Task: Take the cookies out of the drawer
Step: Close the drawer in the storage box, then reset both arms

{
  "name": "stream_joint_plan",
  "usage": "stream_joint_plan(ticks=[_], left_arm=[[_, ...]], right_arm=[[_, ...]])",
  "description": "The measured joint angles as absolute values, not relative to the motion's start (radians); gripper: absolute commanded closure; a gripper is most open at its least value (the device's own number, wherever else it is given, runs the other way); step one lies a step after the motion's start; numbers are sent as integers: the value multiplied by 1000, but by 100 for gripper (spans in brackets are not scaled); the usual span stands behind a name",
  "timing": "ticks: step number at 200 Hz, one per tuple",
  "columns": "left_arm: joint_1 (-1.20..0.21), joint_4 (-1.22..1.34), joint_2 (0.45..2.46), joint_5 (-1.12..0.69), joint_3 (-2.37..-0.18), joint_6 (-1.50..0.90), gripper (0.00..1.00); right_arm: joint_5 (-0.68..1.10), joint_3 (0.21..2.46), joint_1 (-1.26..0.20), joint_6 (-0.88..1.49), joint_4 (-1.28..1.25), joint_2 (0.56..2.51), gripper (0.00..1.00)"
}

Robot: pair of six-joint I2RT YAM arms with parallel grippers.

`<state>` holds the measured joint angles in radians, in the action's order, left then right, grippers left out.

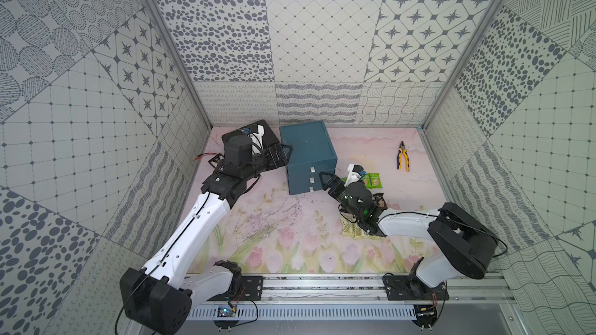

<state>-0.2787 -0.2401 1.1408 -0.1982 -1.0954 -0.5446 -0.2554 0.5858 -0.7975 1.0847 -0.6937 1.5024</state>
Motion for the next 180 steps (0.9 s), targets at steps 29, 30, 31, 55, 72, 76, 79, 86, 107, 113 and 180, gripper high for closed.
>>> stream_joint_plan(ticks=[29, 30, 31, 55, 72, 76, 79, 86, 107, 113, 180], left_arm=[[-279, -244, 1039, -88, -1037, -474, 1], [-279, -243, 1036, -83, -1035, -470, 1], [-279, -243, 1036, -83, -1035, -470, 1], [-279, -232, 965, 4, -966, -413, 1], [-279, -224, 941, 59, -918, -383, 1], [-279, -223, 939, 69, -908, -378, 1], [-279, -222, 938, 81, -900, -373, 1], [-279, -220, 938, 101, -882, -365, 1], [-279, -191, 947, 155, -826, -338, 1], [-279, -178, 952, 171, -809, -330, 1], [-279, 112, 1018, 368, -530, -215, 1]], right_arm=[[-348, 542, -798, 1008, -482, 1263, 1], [-354, 540, -798, 1003, -471, 1252, 1], [-357, 539, -798, 1001, -466, 1246, 1], [-481, 511, -798, 924, -245, 1025, 1], [-580, 497, -796, 825, -121, 883, 1], [-603, 493, -795, 789, -100, 848, 1], [-617, 488, -794, 765, -88, 829, 1], [-649, 478, -788, 698, -60, 779, 1], [-721, 451, -738, 487, -3, 677, 1], [-736, 446, -706, 429, 8, 659, 1], [-556, 289, -129, 220, -116, 778, 2]])
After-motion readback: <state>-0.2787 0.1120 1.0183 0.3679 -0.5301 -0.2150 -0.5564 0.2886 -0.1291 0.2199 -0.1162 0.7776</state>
